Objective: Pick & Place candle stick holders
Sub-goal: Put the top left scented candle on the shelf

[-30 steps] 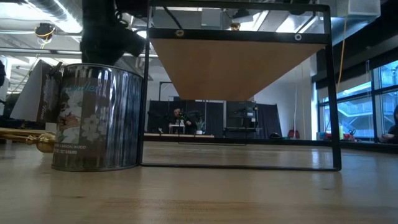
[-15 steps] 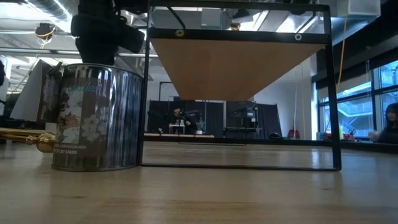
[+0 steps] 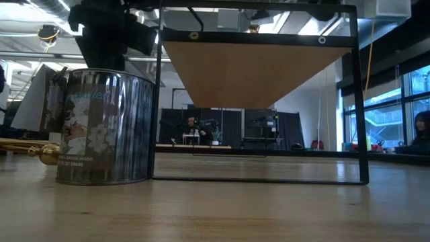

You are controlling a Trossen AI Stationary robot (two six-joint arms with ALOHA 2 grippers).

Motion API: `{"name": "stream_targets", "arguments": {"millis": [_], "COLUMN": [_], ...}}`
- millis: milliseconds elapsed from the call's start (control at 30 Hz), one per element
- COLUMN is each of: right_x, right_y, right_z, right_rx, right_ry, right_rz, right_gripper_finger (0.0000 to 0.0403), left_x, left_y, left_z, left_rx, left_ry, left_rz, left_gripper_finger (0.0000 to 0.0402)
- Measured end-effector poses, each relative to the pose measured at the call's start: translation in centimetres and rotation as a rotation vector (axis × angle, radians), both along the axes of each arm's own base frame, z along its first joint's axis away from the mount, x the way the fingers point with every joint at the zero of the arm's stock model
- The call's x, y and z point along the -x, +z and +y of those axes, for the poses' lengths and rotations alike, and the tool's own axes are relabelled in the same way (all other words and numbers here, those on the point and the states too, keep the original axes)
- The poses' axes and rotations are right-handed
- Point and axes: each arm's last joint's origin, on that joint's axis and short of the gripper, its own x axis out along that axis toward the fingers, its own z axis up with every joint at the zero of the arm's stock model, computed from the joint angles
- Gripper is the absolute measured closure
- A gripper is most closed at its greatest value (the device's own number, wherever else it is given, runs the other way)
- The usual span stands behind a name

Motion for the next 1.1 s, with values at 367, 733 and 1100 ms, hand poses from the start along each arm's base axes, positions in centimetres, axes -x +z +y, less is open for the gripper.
{"name": "stream_targets", "arguments": {"millis": [367, 733, 1100], "right_x": [0.0, 0.0, 0.0], "right_y": [0.0, 0.0, 0.0], "right_z": [0.0, 0.0, 0.0], "right_rx": [0.002, 0.003, 0.003], "right_ry": [0.000, -0.001, -0.004], "right_rz": [0.004, 0.005, 0.005], "right_gripper_finger": [0.0221, 0.0222, 0.0222], "left_x": [-0.3, -0.1, 0.3], "left_y": [0.0, 0.1, 0.0], "left_z": [-0.5, 0.3, 3.4], "left_rx": [0.008, -0.164, -0.156], "left_ry": [-0.072, -0.095, 0.149], "left_rz": [-0.028, -0.009, 0.026], "left_gripper_finger": [0.0052, 0.0006, 0.0002]}}
